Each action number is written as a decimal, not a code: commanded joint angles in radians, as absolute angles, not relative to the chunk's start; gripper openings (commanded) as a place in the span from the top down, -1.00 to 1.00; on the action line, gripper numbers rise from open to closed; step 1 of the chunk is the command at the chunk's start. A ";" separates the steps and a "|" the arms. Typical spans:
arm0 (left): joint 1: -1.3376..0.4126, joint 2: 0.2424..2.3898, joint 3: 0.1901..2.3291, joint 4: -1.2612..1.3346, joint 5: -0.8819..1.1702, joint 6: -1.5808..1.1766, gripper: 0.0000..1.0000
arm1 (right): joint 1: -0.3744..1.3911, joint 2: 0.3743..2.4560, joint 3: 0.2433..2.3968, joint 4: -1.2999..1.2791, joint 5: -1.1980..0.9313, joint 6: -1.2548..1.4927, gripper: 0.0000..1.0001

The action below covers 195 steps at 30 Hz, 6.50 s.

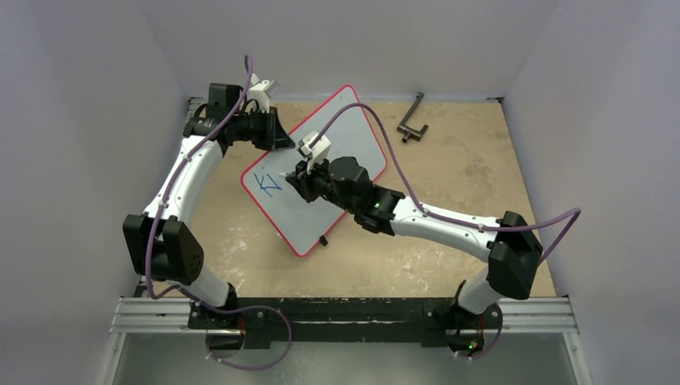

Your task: Write a sentence on the whiteboard

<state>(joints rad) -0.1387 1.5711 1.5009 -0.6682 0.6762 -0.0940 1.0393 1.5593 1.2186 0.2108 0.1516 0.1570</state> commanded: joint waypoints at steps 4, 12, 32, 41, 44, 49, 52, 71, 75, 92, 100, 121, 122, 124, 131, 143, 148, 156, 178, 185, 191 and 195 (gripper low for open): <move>-0.156 1.557 1.485 -0.760 0.598 -0.029 1.00 | 1.037 1.575 1.258 0.259 0.115 0.156 1.00; -0.156 1.555 1.483 -0.761 0.598 -0.026 1.00 | 1.038 1.602 1.299 0.251 0.127 0.144 1.00; -0.156 1.548 1.485 -0.760 0.597 -0.026 1.00 | 1.037 1.646 1.263 0.227 0.180 0.178 1.00; -0.156 1.545 1.483 -0.761 0.597 -0.027 1.00 | 1.037 1.605 1.150 0.233 0.184 0.215 1.00; -0.156 1.545 1.483 -0.761 0.598 -0.028 1.00 | 1.037 1.598 1.132 0.232 0.181 0.223 1.00; -0.156 1.544 1.482 -0.761 0.599 -0.028 1.00 | 1.037 1.598 1.144 0.228 0.180 0.221 1.00; -0.156 1.543 1.482 -0.760 0.598 -0.028 1.00 | 1.038 1.604 1.170 0.221 0.178 0.213 1.00; -0.156 1.542 1.480 -0.759 0.598 -0.029 1.00 | 1.037 1.667 1.342 0.194 0.215 0.170 1.00; -0.156 1.542 1.480 -0.759 0.598 -0.030 1.00 | 1.034 1.671 1.350 0.190 0.235 0.169 1.00; -0.156 1.542 1.480 -0.756 0.598 -0.029 1.00 | 1.013 1.632 1.270 0.169 0.268 0.199 1.00; -0.156 1.542 1.480 -0.758 0.597 -0.030 1.00 | 1.012 1.610 1.202 0.176 0.243 0.223 1.00; -0.156 1.541 1.479 -0.757 0.597 -0.029 1.00 | 1.012 1.490 1.184 0.206 0.292 0.210 1.00; -0.156 1.541 1.479 -0.757 0.598 -0.029 1.00 | 1.012 1.491 1.191 0.206 0.303 0.205 1.00; -0.156 1.539 1.479 -0.757 0.597 -0.029 1.00 | 1.011 1.497 1.204 0.207 0.325 0.198 1.00; -0.156 1.539 1.477 -0.757 0.595 -0.028 1.00 | 0.978 1.546 1.252 0.201 0.351 0.224 1.00; -0.156 1.539 1.479 -0.757 0.597 -0.030 1.00 | 0.951 1.609 1.312 0.203 0.274 0.235 1.00; -0.156 1.542 1.479 -0.758 0.598 -0.029 1.00 | 0.951 1.629 1.333 0.204 0.217 0.232 1.00; -0.156 1.542 1.480 -0.757 0.598 -0.030 1.00 | 0.951 1.632 1.322 0.204 0.159 0.232 1.00; -0.156 1.539 1.479 -0.756 0.598 -0.030 1.00 | 0.951 1.589 1.138 0.179 0.159 0.303 1.00; -0.156 1.536 1.476 -0.752 0.604 -0.031 1.00 | 0.949 1.604 1.197 0.129 0.230 0.302 1.00; -0.156 1.534 1.476 -0.751 0.606 -0.031 1.00 | 0.930 1.615 1.240 0.117 0.252 0.305 1.00; -0.156 1.533 1.476 -0.750 0.609 -0.031 1.00 | 0.916 1.626 1.275 0.115 0.249 0.301 1.00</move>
<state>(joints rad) -0.1398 1.5551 1.4918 -0.6781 0.6533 -0.0944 0.9363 1.5917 1.2140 0.1425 0.2115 0.2989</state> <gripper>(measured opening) 0.071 0.092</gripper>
